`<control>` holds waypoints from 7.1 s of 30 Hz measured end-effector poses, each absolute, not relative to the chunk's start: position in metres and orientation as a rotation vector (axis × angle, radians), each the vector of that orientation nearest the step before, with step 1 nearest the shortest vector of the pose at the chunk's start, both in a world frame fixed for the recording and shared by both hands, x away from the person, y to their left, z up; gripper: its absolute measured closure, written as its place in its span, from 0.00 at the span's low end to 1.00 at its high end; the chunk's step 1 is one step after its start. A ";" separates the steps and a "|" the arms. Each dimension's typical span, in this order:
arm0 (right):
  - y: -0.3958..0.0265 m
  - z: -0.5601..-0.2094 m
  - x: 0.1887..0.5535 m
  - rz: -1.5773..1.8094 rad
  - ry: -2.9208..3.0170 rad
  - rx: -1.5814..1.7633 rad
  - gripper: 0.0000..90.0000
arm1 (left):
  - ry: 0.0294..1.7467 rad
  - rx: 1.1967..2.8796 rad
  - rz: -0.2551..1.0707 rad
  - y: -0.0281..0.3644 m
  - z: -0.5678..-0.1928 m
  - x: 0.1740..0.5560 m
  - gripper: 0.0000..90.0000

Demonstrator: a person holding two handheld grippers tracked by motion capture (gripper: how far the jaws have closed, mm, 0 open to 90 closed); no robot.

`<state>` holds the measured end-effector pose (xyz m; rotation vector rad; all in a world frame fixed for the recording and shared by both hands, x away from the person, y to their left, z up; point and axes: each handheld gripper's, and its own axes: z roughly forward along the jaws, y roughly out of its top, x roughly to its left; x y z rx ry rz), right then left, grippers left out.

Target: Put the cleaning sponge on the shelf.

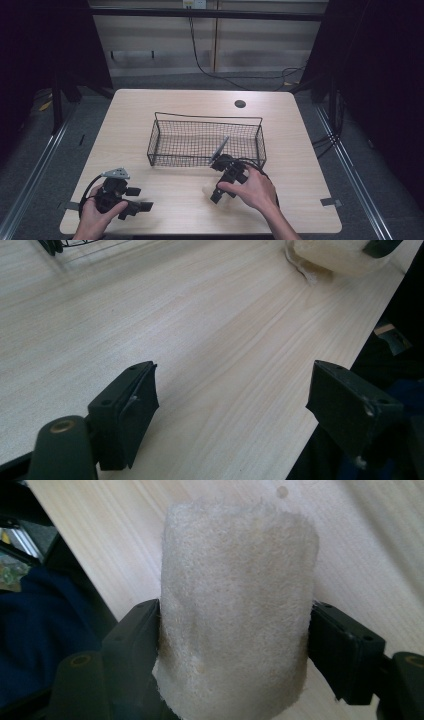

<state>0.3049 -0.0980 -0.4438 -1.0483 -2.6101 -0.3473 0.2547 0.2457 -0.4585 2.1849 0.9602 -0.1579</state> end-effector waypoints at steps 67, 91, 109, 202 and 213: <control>-0.112 -0.371 0.308 -0.455 -2.620 -0.992 0.28 | 0.964 2.186 -0.156 0.246 -0.459 0.255 0.22; -0.120 -0.337 0.322 -0.516 -2.597 -0.984 0.28 | 0.962 2.184 -0.155 0.246 -0.458 0.255 0.22; -0.132 -0.316 0.351 -0.518 -2.575 -1.095 0.28 | 0.960 2.184 -0.152 0.246 -0.458 0.255 0.22; -0.178 -0.409 0.402 -0.318 -2.263 -1.982 0.28 | 0.967 2.172 -0.151 0.247 -0.458 0.254 0.22; -0.177 -0.420 0.402 -0.271 -2.260 -2.001 0.28 | 0.964 2.178 -0.155 0.247 -0.458 0.255 0.22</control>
